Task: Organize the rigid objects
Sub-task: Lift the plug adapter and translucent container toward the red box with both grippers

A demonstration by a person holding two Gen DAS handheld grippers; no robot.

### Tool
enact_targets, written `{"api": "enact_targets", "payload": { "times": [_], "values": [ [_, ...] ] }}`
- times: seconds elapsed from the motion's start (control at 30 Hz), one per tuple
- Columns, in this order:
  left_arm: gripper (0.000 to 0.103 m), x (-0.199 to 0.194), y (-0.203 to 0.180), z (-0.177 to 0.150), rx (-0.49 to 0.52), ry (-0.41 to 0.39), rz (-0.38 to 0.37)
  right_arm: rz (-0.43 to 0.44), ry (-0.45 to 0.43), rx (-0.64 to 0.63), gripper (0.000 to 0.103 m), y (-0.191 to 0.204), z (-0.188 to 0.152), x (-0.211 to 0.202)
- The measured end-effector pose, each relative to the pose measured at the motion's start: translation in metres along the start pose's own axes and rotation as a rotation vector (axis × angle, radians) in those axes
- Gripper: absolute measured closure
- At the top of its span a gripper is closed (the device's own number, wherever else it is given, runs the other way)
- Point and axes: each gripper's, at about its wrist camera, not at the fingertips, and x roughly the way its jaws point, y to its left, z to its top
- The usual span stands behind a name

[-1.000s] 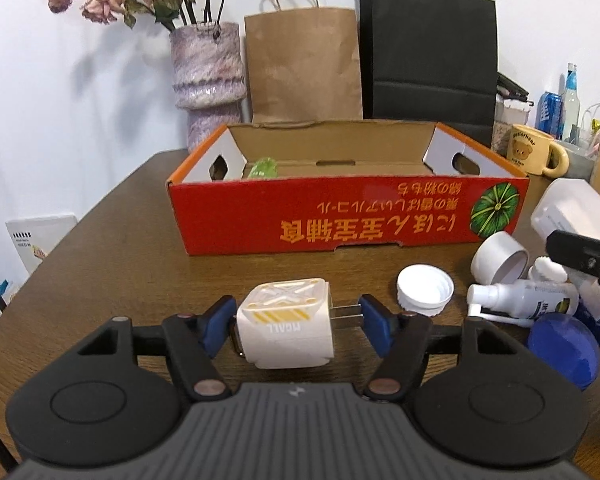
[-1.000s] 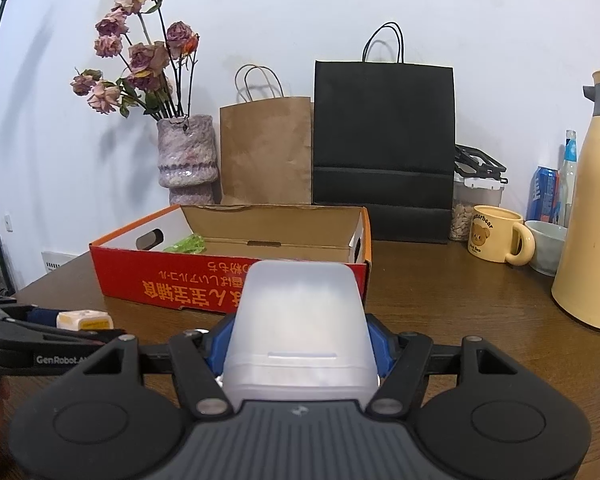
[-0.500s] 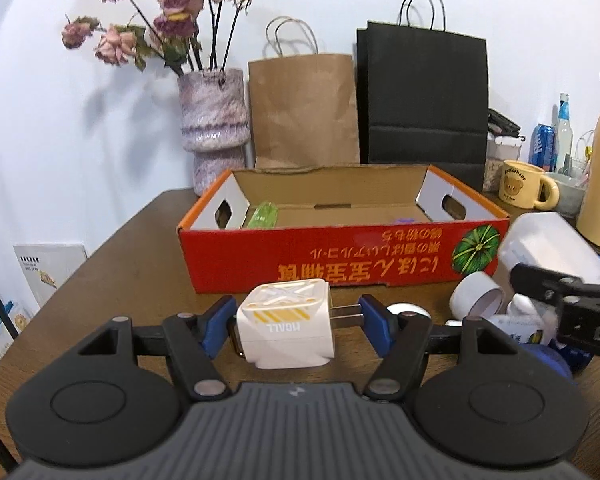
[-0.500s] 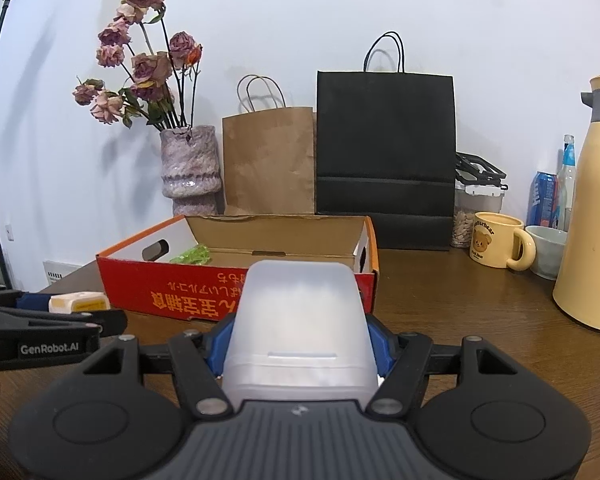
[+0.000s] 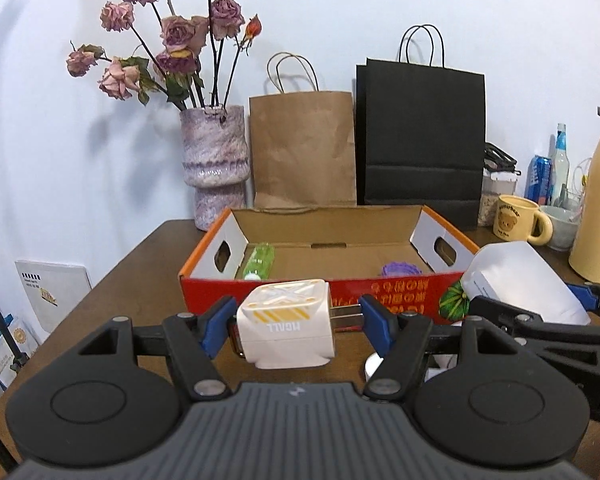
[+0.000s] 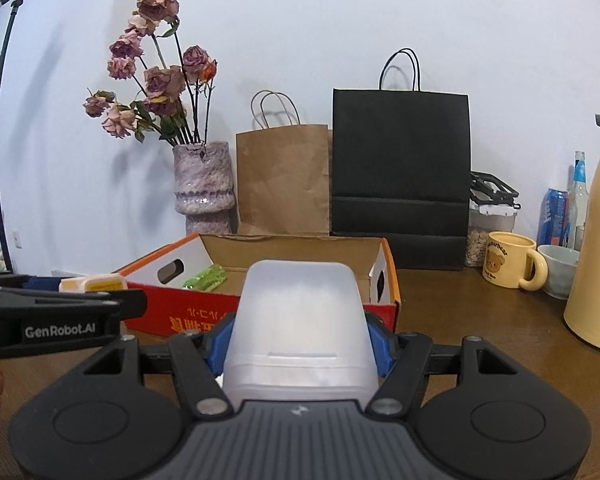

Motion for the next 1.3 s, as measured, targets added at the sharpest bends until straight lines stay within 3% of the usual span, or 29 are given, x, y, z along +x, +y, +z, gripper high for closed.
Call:
{"api": "enact_targets", "payload": {
  "times": [0.63,1.3],
  "values": [
    [0.034,0.023,0.008,0.035,-0.054,-0.053,0.036,-0.004,-0.041,-0.003,0.038,0.006,0.035,0.023],
    [0.034,0.078,0.02,0.064,-0.13,-0.059,0.073,-0.009,-0.021,-0.016,0.038,0.008,0.058,0.086]
  ]
}}
